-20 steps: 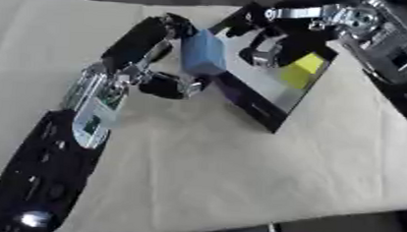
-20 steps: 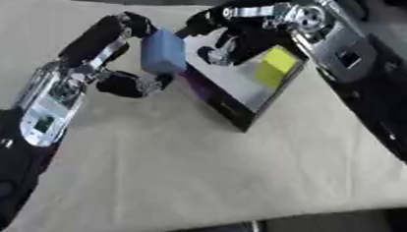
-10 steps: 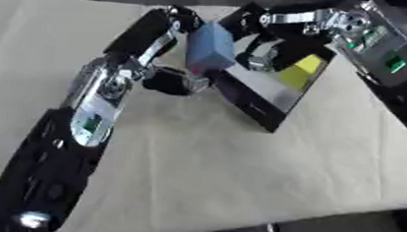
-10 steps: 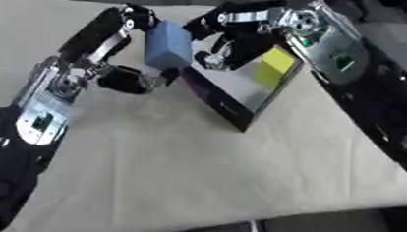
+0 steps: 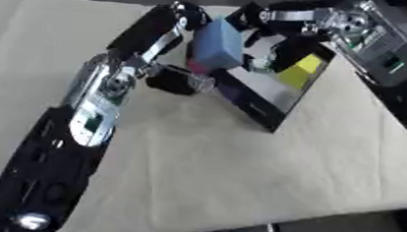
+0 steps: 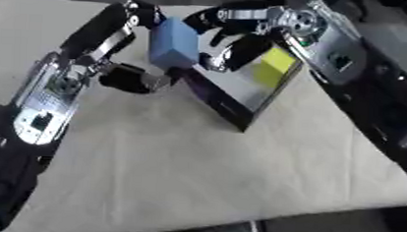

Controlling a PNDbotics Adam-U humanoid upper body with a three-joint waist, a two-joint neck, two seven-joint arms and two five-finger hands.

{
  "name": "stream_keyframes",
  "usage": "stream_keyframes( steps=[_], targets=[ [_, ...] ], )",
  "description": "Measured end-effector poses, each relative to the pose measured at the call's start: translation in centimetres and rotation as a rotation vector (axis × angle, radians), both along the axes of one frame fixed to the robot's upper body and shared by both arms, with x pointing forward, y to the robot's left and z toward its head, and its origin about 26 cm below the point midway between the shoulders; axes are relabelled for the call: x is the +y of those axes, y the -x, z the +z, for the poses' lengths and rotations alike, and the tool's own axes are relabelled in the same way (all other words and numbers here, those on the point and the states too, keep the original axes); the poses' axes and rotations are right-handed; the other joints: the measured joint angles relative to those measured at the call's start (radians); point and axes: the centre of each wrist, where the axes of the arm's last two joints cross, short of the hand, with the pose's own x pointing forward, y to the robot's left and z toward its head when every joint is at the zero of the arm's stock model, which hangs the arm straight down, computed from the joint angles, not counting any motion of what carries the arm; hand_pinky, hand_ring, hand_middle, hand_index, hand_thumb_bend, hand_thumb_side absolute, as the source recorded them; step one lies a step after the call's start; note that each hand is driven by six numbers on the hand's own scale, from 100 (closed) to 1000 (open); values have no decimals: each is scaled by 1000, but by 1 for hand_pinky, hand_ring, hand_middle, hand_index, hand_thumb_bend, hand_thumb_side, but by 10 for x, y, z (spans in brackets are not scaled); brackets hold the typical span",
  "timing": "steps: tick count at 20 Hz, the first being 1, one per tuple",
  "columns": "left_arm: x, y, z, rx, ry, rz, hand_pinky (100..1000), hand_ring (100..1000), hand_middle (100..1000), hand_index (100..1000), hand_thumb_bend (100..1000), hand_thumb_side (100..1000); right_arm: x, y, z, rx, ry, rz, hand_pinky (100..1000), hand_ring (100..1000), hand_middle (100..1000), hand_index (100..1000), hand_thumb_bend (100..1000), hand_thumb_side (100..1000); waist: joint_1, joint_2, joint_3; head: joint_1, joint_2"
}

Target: Pick up the objects with one hand, pass them to the other hand, and then place them into the box on the other side of the table.

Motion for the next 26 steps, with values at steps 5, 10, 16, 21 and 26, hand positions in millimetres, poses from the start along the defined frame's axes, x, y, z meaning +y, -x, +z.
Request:
stream_keyframes(
  steps=[5, 10, 16, 21, 26],
  targets=[
    [0, 0, 0, 2, -12, 13, 678, 614, 494, 457, 100, 273, 0, 1, 3, -9, 4, 20, 868, 1000, 917, 1000, 235, 230, 0, 0, 0, 4, 0],
    [0, 0, 0, -8, -25, 46, 676, 613, 494, 457, 100, 253, 2, 4, 6, -22, 30, 51, 873, 1000, 920, 1000, 283, 186, 0, 0, 0, 17, 0],
    [0, -1, -1, -24, -39, 83, 674, 610, 492, 457, 100, 258, 2, 5, 7, -19, 41, 62, 870, 1000, 926, 1000, 264, 196, 0, 0, 1, 47, 0],
    [0, -1, -2, -24, -37, 92, 673, 607, 490, 456, 100, 281, 1, 5, 6, -12, 37, 55, 865, 1000, 923, 1000, 213, 244, 0, 0, 1, 65, 0],
    [0, -1, -2, -10, -34, 90, 673, 605, 487, 457, 100, 311, 1, 5, 6, -15, 12, 23, 856, 1000, 917, 1000, 190, 258, 0, 0, 1, 66, 0]
  ],
)
